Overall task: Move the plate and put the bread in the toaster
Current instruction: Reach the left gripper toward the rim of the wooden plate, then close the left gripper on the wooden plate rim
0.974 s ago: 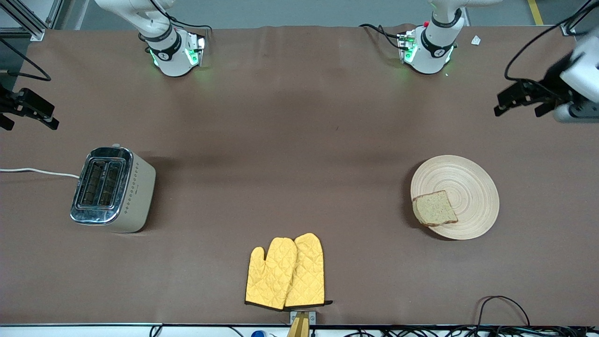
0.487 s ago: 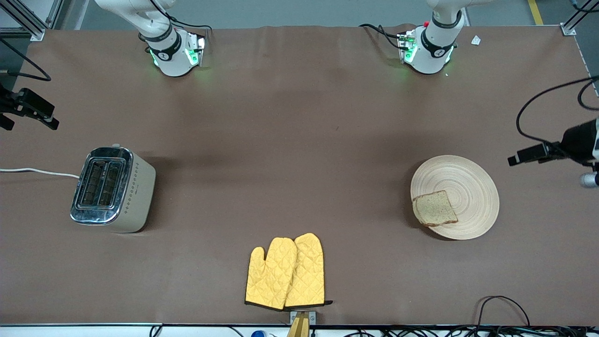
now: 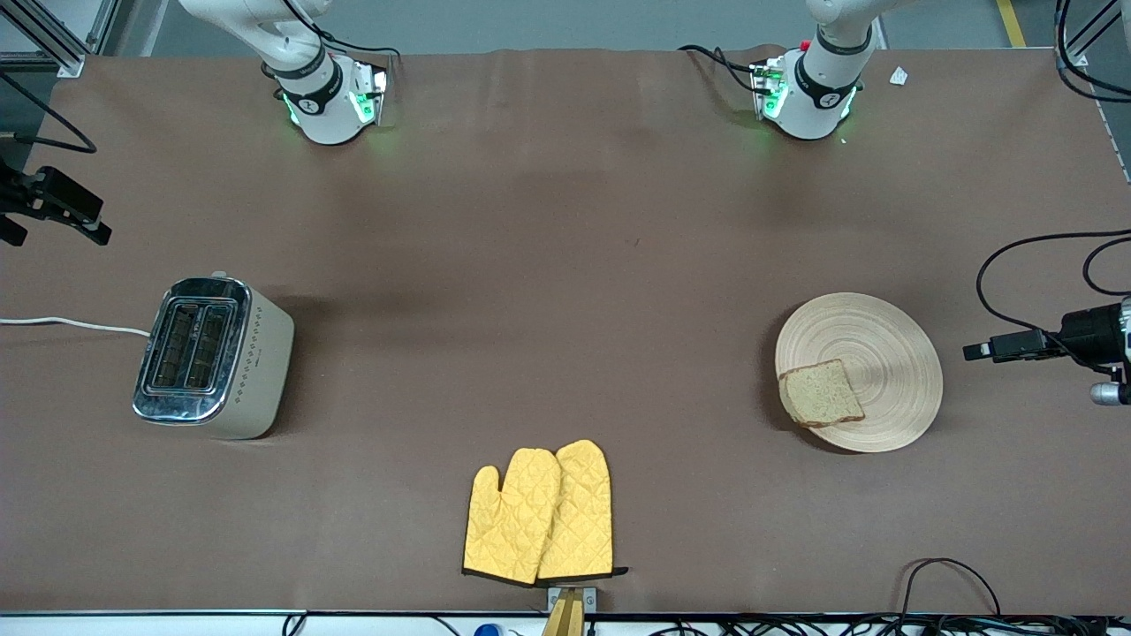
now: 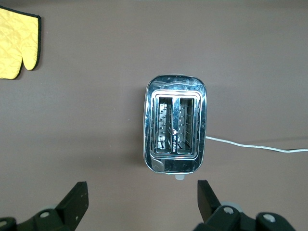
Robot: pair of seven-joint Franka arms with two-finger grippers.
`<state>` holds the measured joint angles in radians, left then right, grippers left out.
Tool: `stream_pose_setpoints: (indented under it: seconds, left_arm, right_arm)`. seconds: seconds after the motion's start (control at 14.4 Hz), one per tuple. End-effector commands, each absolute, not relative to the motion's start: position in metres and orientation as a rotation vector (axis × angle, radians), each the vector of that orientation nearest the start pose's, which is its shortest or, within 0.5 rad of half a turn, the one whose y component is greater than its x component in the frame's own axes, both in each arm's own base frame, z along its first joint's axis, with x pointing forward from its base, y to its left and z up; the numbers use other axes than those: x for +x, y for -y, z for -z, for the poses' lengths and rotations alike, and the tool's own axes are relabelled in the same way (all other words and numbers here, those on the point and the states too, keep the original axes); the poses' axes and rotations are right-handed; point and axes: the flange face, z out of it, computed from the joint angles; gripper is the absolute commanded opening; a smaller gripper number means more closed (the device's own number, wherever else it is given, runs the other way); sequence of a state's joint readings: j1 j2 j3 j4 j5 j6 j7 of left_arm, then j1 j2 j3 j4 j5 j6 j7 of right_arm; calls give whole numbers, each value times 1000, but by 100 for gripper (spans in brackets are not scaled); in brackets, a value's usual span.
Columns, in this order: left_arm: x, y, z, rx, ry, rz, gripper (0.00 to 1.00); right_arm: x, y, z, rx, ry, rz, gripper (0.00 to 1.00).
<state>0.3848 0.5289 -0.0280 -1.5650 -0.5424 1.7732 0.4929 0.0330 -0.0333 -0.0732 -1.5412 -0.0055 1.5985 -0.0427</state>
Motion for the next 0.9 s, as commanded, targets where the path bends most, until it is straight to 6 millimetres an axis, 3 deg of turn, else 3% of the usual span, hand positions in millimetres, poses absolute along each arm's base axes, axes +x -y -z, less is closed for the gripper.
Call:
stream_pose_setpoints:
  seconds: [0.0,0.21,0.63,0.83]
  left_arm:
    - [639,-205,-286,2448,-35,54,100]
    - [633,-214,-234,2358,-17,40,100]
    - [636,-233,-192,2342,-28,34,100]
    - [633,-240,-180,2344,-33,28,98]
  right_arm:
    - [541,21,-661,-3141,-15,149,100]
    - [541,22,-662,-3141,-17,149,100]
    - [541,23,-662,-3141,-17,154,100]
    - [541,23,-661,-3139,-19,152,100]
